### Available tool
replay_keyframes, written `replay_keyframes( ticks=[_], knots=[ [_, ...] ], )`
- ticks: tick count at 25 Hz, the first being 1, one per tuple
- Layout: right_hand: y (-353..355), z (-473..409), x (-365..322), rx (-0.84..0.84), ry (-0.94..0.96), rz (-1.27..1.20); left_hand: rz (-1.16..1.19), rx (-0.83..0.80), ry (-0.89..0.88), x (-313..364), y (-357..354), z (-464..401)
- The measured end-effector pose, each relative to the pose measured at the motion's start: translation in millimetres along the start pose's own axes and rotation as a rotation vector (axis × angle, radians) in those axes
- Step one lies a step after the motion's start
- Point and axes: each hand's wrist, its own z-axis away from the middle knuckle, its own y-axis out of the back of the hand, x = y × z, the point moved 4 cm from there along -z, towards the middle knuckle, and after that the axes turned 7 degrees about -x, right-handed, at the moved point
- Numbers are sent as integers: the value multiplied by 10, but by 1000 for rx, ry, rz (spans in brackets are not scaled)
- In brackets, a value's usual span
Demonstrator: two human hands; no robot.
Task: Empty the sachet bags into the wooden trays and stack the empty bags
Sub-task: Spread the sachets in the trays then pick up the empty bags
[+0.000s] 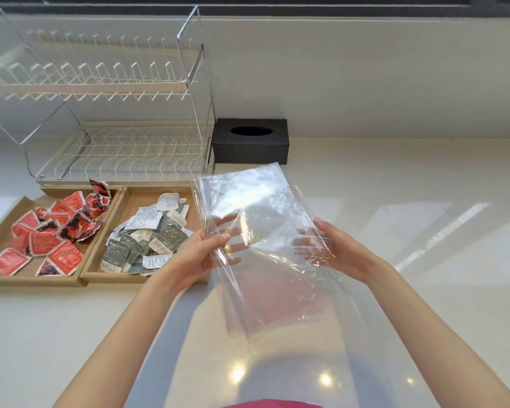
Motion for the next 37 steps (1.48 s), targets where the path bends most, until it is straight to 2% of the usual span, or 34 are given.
replay_keyframes(
  ticks=[5,11,19,26,37],
  knots=[
    [-146,-56,-92,90,98,150,-41,71,-6,-40,133,208],
    [-753,-145,-10,-21,81,177,-39,192,-42,-95,451,655],
    [-1908,-210,391,-38,94,160,204,288,-122,-325,1131,1770],
    [-3024,-41,975,-59,28,154,216,405,-133,-706,1618,2967],
    [-4148,-1,2234,-121,-208,402,280,679,102,-1818,2237,4312]
  ],
)
